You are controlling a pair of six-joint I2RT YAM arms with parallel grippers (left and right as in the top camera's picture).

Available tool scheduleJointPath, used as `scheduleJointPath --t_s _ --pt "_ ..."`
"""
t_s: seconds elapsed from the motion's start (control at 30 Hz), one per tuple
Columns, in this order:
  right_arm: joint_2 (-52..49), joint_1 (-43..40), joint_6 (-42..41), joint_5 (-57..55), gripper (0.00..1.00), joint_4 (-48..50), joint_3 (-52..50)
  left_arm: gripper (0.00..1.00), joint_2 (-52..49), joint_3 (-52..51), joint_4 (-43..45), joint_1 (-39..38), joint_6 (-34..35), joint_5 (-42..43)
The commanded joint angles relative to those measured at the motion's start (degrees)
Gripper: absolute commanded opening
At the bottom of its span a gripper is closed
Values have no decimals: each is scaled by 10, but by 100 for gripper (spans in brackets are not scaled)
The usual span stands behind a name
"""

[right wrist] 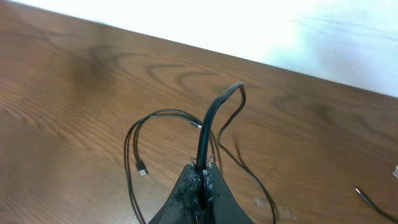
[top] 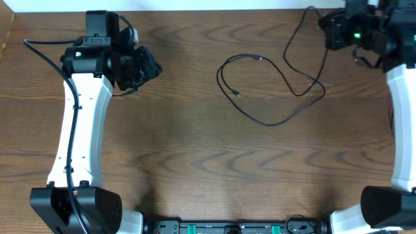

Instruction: Untangle cables

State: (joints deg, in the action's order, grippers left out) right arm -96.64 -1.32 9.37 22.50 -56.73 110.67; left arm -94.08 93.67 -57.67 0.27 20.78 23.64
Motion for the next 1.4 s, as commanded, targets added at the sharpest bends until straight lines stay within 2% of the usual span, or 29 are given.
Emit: scheduleJointPath --t_s 0.0,0.3,0.6,0.8,1.07,1.17,1.37 --pt "2 4 -12 42 1 -10 2 33 -2 0 -1 0 -5 -3" --pt "-71 106 -6 32 1 -16 2 33 -2 0 -2 0 -5 -3" --pt "-201 205 -47 -81 1 12 2 33 -2 0 -1 0 -5 -3" --pt "-280 249 -84 -145 17 39 2 33 -2 0 -2 0 -5 -3" --pt "-356 273 -96 -149 33 75 2 33 -2 0 -2 0 -5 -3" --pt "-376 277 -96 -149 38 80 2 33 -2 0 -2 0 -5 -3" --pt "-395 281 -96 -134 40 79 2 33 -2 0 -2 0 -6 -3"
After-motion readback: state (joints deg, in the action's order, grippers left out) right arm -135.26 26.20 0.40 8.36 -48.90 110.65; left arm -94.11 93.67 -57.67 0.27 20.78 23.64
